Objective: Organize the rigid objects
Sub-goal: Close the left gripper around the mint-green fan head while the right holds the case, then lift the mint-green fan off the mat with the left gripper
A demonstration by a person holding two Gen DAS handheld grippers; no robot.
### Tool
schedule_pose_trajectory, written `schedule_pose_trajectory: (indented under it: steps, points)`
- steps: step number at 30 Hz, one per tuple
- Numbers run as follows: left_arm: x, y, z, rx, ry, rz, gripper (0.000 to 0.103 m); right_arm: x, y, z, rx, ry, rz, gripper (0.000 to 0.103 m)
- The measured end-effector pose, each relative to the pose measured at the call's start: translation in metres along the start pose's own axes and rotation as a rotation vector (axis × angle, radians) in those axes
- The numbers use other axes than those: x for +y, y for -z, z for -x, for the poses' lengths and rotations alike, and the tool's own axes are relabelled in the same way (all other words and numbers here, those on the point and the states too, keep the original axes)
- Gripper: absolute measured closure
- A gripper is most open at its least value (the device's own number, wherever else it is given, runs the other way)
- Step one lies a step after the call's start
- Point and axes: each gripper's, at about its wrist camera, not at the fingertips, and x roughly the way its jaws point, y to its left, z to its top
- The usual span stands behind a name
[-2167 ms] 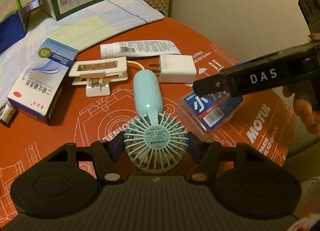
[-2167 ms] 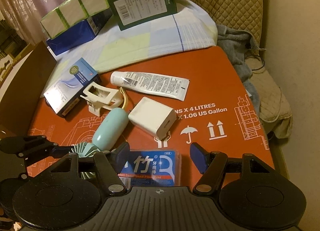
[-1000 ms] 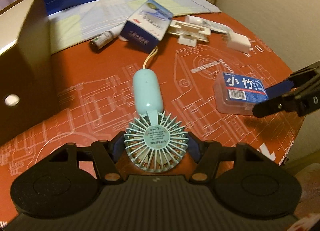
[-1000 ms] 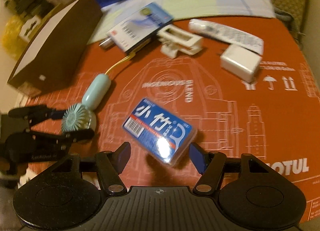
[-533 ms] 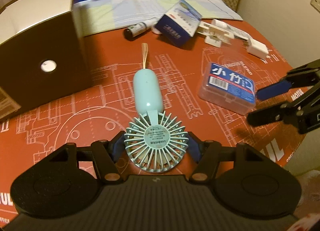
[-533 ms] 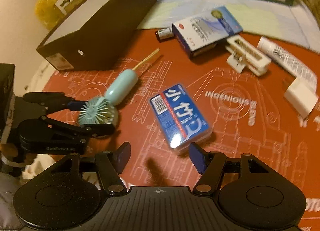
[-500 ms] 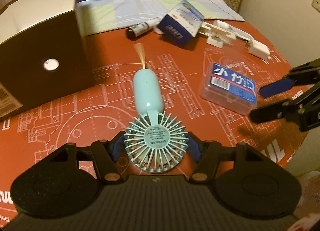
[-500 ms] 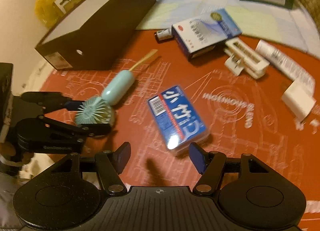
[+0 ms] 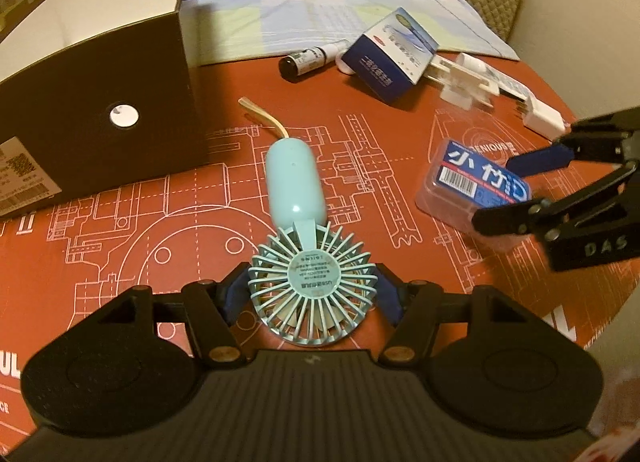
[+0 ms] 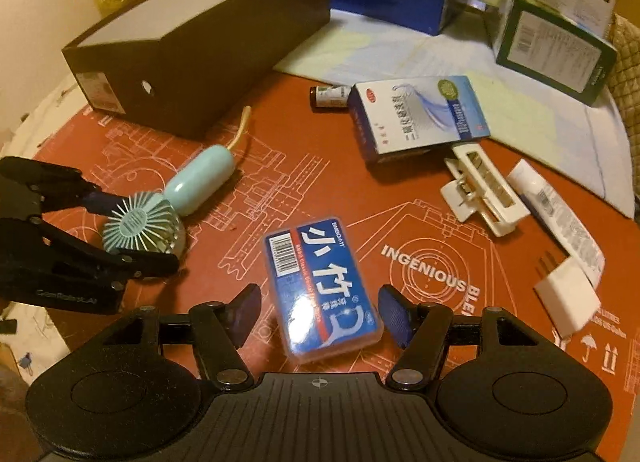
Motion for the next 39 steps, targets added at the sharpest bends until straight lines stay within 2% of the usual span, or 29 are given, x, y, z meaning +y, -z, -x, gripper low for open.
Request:
schedule_pose_trajectory:
  steps: [1, 2, 13, 18, 25, 32, 39]
  points:
    - [-0.001, 0.0, 0.0, -0.001, -0.006, 0.009, 0.042, 0.0, 0.0, -0.002, 0.001, -0.002, 0.0, 0.046]
    - [-0.001, 0.001, 0.0, -0.003, -0.012, 0.019, 0.042, 0.001, 0.0, -0.003, 0.001, -0.004, 0.003, 0.046]
    - [-0.002, -0.006, -0.004, 0.015, -0.057, 0.1, 0.041, 0.008, -0.006, -0.011, 0.041, -0.048, 0.062, 0.045]
    - [-0.005, -0.007, -0.006, 0.016, -0.078, 0.089, 0.042, 0.011, -0.009, -0.021, 0.048, -0.04, 0.086, 0.045]
    - [-0.004, -0.006, 0.0, 0.009, -0.071, 0.111, 0.043, 0.009, -0.009, -0.024, 0.039, -0.038, 0.07, 0.048]
    - [-0.005, -0.01, 0.016, -0.021, -0.055, 0.099, 0.043, 0.002, -0.013, -0.007, -0.01, -0.049, 0.017, 0.048]
    - [-0.002, -0.007, 0.006, 0.051, -0.037, 0.109, 0.043, 0.0, -0.015, -0.004, -0.002, -0.061, -0.016, 0.048]
